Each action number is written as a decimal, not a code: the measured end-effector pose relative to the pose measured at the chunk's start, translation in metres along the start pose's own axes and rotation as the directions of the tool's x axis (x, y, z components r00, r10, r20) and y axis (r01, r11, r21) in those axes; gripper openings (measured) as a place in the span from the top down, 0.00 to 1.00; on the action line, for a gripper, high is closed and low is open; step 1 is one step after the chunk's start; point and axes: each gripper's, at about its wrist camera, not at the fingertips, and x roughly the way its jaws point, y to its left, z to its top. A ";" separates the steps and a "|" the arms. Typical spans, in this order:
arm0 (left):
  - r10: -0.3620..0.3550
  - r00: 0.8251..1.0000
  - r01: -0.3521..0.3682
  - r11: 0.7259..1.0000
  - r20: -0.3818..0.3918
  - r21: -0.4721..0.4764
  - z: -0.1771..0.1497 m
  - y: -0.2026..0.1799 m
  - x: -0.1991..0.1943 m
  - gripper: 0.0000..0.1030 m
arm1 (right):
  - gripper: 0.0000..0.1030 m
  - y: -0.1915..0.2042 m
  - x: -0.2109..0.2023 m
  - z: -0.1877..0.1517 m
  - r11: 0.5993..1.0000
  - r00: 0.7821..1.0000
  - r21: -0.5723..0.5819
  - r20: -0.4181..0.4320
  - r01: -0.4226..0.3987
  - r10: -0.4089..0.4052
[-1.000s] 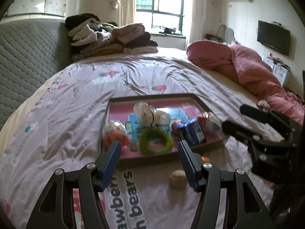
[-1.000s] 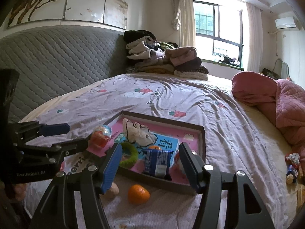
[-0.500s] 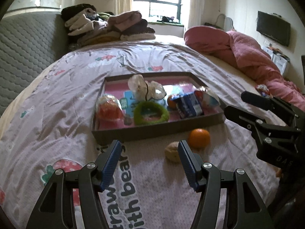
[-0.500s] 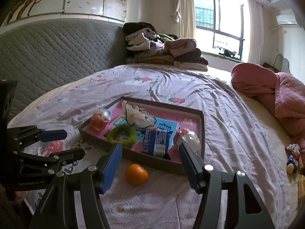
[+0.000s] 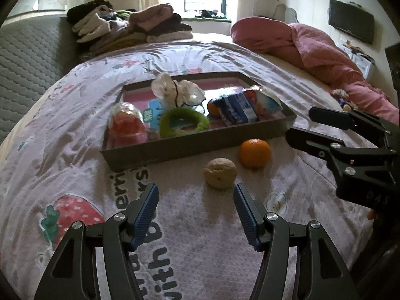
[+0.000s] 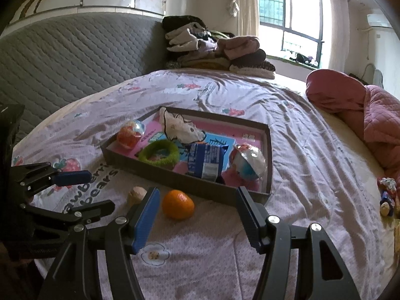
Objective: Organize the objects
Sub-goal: 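Move the left tool toward the walnut while the right tool approaches the orange on the bedspread, then close the left tool on the walnut while the right tool grasps the orange, then lift and carry the walnut and orange over the pink tray with both tools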
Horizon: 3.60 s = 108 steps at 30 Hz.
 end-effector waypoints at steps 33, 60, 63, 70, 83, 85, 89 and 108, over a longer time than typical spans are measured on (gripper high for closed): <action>-0.014 1.000 0.014 0.999 -0.001 0.044 -0.001 -0.006 0.045 0.38 | 0.40 0.001 0.053 -0.005 0.996 0.985 0.004 -0.145 -0.095 0.094; -0.108 0.994 0.108 0.993 -0.009 0.048 0.013 -0.002 0.065 0.66 | 0.62 -0.004 0.075 -0.002 0.987 0.972 0.053 -0.173 -0.150 0.157; -0.111 0.994 0.111 0.993 -0.006 0.040 0.014 -0.001 0.062 0.66 | 0.62 -0.005 0.073 -0.001 0.987 0.974 0.059 -0.167 -0.146 0.154; -0.091 0.996 0.090 0.995 0.025 0.045 0.016 0.000 0.050 0.66 | 0.62 -0.007 0.065 0.001 0.988 0.978 0.059 -0.142 -0.144 0.151; -0.058 0.991 0.055 0.998 0.122 0.025 0.036 0.015 0.014 0.66 | 0.62 -0.001 0.034 0.021 0.989 0.989 0.029 -0.034 -0.143 0.144; -0.051 0.990 0.048 0.999 0.130 0.020 0.039 0.018 0.011 0.66 | 0.62 0.001 0.029 0.026 0.990 0.990 0.022 -0.014 -0.141 0.142; -0.034 0.986 0.030 0.999 0.161 0.026 0.049 0.023 0.002 0.66 | 0.62 0.003 0.022 0.035 0.990 0.990 0.008 0.014 -0.137 0.137; 0.008 0.969 -0.016 0.999 0.247 0.029 0.087 0.035 -0.013 0.66 | 0.62 0.004 0.016 0.078 0.994 0.987 -0.031 0.119 -0.105 0.108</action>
